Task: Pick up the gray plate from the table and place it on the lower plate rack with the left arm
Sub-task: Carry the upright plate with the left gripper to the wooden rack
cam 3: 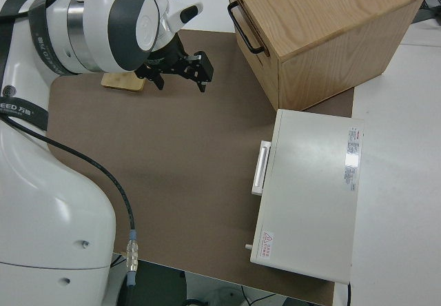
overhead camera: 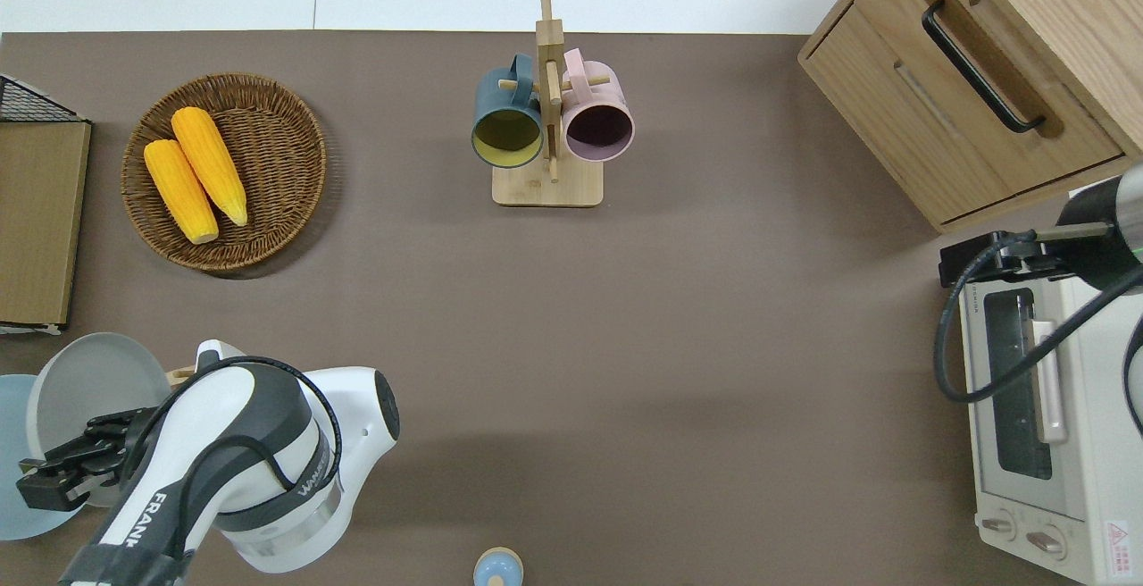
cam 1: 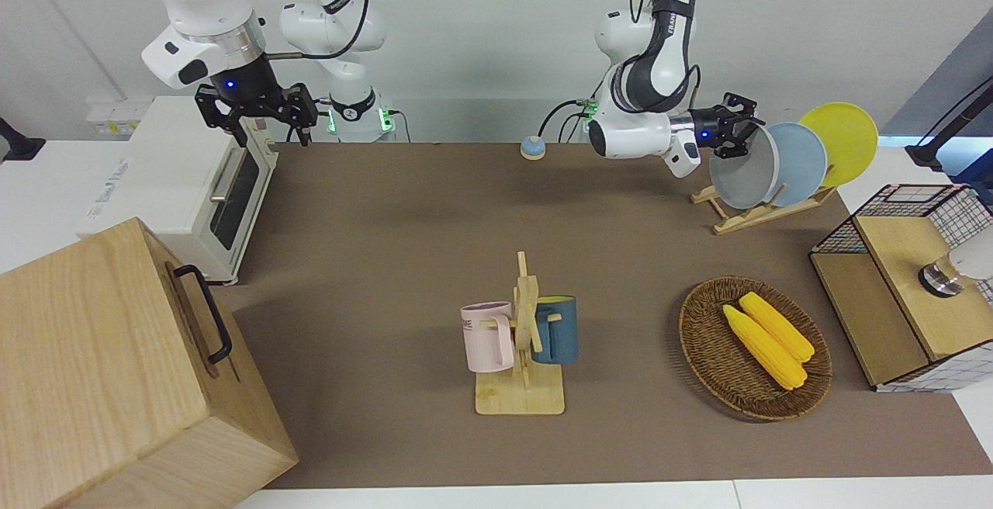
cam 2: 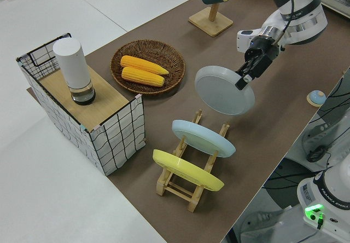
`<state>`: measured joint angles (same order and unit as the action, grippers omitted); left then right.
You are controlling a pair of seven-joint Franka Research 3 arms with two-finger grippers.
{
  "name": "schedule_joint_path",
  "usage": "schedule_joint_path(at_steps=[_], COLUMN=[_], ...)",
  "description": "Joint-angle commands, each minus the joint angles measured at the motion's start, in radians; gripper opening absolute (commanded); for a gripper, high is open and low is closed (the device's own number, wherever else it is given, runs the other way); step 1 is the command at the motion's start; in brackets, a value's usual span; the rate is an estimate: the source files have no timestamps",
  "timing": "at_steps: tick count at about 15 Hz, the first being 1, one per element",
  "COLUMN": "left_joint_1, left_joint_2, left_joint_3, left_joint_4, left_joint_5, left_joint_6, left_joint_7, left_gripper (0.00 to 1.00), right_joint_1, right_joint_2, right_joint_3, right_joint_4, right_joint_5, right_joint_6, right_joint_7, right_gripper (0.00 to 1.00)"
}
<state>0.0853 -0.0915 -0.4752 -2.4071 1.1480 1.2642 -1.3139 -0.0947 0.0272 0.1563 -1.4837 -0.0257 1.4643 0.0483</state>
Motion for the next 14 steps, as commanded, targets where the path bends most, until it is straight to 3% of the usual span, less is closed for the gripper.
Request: schedule_joint_path(at_steps=[1,14], left_joint_1=[0.002,0.036], left_joint_2=[0.033,0.098], left_joint_3=[0.003,0.007], left_joint_4=[-0.026,-0.066], left_joint_5=[0.022,0.058], left_joint_6=[-0.014,-0.011], left_joint_7=[-0.071,-0.166], left_gripper=[0.00,0.00], right_joint_1=[0.007,0.007], right_joint_2=[0.000,0.000], right_joint_3=[-0.006,-0.006], right_joint_4=[0.006,0.006], right_joint_5=[0.003,0.003], right_joint_6=[-0.001,-0.001], right_joint_7=[0.004,0.004], right_gripper=[0.983,0.983])
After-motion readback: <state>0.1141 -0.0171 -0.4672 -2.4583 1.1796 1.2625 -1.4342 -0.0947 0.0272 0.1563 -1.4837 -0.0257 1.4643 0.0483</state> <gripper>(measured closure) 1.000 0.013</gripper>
